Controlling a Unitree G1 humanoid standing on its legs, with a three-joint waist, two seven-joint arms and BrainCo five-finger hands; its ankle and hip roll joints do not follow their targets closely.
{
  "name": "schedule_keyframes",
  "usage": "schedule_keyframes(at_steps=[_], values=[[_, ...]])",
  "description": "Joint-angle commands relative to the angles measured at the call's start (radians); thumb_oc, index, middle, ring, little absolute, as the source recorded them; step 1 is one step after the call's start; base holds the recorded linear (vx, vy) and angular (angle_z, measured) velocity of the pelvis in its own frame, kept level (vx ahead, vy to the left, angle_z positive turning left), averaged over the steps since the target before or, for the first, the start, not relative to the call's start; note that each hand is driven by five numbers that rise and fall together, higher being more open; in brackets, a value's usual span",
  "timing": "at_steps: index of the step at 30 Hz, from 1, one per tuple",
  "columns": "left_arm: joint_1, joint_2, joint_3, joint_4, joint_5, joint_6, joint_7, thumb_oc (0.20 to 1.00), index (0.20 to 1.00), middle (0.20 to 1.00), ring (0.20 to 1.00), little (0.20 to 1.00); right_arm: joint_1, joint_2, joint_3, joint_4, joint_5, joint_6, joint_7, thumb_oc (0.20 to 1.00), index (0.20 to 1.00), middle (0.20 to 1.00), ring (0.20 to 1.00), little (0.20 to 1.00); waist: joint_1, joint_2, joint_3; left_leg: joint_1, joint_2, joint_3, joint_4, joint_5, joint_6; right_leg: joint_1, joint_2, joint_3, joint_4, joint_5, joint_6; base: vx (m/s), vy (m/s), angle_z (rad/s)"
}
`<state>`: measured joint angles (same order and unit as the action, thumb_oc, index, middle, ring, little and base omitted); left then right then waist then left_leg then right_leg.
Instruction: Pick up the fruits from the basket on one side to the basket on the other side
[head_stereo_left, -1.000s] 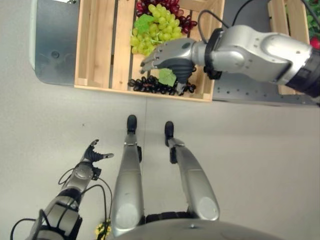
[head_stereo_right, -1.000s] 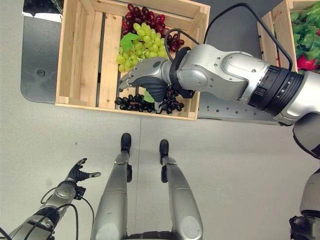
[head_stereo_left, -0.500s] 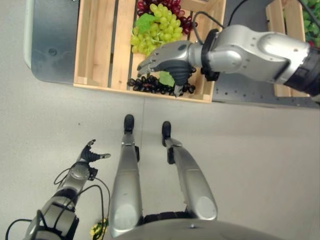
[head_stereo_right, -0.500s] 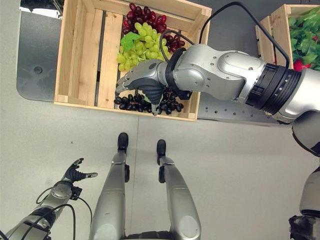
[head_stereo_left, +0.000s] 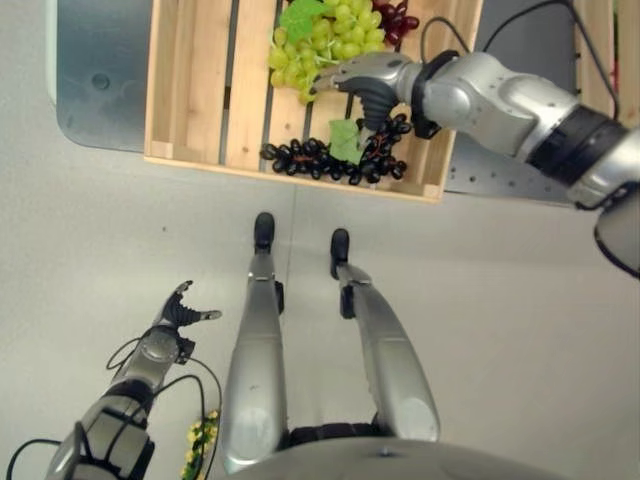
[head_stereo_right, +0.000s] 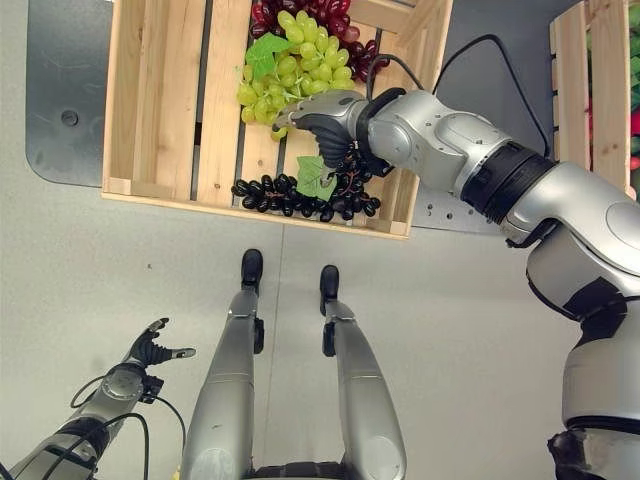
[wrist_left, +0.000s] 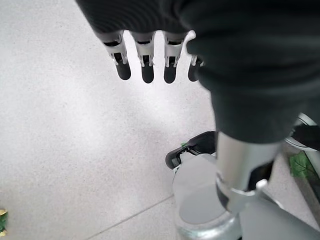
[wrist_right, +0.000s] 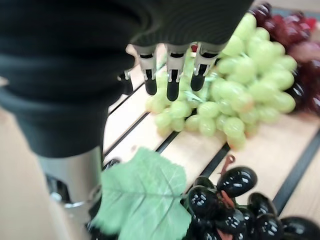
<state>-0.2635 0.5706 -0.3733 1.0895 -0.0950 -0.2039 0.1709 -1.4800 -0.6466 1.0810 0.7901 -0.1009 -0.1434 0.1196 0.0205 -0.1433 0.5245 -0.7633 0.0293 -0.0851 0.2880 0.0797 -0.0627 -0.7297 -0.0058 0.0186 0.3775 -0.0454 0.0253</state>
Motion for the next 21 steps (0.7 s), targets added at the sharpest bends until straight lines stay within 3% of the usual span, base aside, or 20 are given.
schedule_keyframes(at_steps=[1, 8, 21], values=[[0.016, -0.029, -0.004, 0.017, -0.035, 0.008, 0.019, 1.000, 1.000, 1.000, 1.000, 1.000, -0.033, -0.024, -0.079, 0.089, 0.119, 0.022, -0.080, 1.000, 1.000, 1.000, 1.000, 1.000, -0.001, 0.033, -0.004, -0.051, 0.008, -0.007, 0.113, -0.079, -0.005, -0.008, -0.047, 0.035, -0.023, 0.025, 0.069, 0.00, 0.000, 0.00], [-0.003, -0.040, -0.014, 0.052, -0.057, 0.014, 0.027, 1.000, 1.000, 1.000, 1.000, 1.000, -0.049, 0.039, -0.110, 0.246, 0.118, 0.026, -0.123, 1.000, 1.000, 1.000, 1.000, 1.000, -0.004, 0.048, -0.004, -0.106, 0.005, -0.004, 0.121, -0.075, -0.004, -0.068, -0.046, 0.034, -0.006, 0.026, 0.067, 0.00, 0.000, 0.00], [-0.013, -0.043, -0.011, 0.053, -0.048, 0.010, 0.032, 1.000, 1.000, 1.000, 1.000, 1.000, -0.039, 0.031, -0.026, 0.133, 0.054, 0.024, -0.057, 1.000, 1.000, 1.000, 1.000, 1.000, -0.011, 0.048, -0.004, -0.133, 0.003, -0.010, 0.130, -0.077, -0.006, -0.098, -0.046, 0.030, 0.009, 0.020, 0.067, 0.00, 0.000, 0.00]])
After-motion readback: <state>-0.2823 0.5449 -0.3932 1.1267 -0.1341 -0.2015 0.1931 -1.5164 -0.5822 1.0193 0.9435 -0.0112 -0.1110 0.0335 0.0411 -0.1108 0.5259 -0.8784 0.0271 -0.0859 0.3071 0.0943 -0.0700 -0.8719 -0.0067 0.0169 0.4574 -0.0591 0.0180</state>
